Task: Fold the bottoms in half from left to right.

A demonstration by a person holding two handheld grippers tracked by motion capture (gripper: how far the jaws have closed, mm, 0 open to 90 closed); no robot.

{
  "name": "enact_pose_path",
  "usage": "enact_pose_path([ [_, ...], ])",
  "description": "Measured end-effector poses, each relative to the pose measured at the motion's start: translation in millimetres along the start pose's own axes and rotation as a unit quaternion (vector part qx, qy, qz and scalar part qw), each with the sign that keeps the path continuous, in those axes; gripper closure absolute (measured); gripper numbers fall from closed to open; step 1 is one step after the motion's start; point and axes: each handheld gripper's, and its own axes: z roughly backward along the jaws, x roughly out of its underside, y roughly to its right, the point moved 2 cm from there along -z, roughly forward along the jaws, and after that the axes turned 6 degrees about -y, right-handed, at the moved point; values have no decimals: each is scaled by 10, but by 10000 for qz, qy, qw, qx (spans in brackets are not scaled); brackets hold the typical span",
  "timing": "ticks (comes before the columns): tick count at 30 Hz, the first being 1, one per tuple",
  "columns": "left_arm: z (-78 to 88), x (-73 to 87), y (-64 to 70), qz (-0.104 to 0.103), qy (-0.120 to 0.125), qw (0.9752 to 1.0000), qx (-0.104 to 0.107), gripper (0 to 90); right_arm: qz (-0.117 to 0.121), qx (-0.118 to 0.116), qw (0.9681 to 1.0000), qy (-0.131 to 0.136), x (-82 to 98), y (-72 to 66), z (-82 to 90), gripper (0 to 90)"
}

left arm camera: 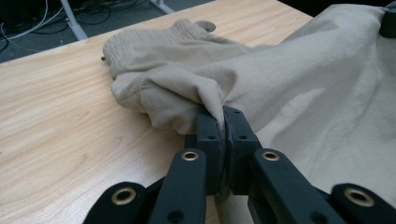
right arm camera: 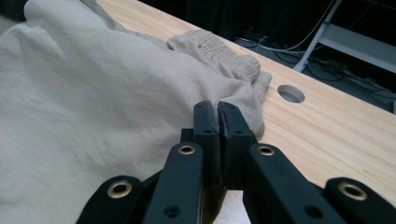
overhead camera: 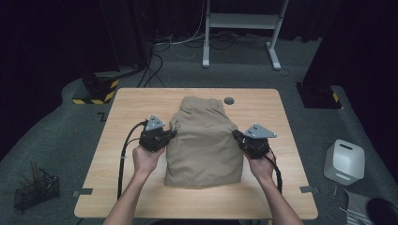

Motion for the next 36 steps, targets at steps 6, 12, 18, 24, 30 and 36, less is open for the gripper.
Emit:
enact_pose_path([
  [6,65,-90,19,-66,70,10000,19,867,-46,19,10000,75,-58,42,44,870],
  [12,151,-129,59,-97,116,9999,36,866,4,20,9998,203,-113,29,158,870],
  [18,251,-145,109,-155,164,9997,118,867,25,-4,9996,290,-111,2,240,870],
  [24,373,-104,188,-157,255,9992,263,867,43,-138,9991,401,-31,-70,356,870],
  [30,497,-21,295,-238,232,9986,417,867,36,-327,9984,461,61,-155,459,870],
  [36,746,136,427,-265,400,9963,716,867,61,-563,9967,587,189,-280,683,871],
])
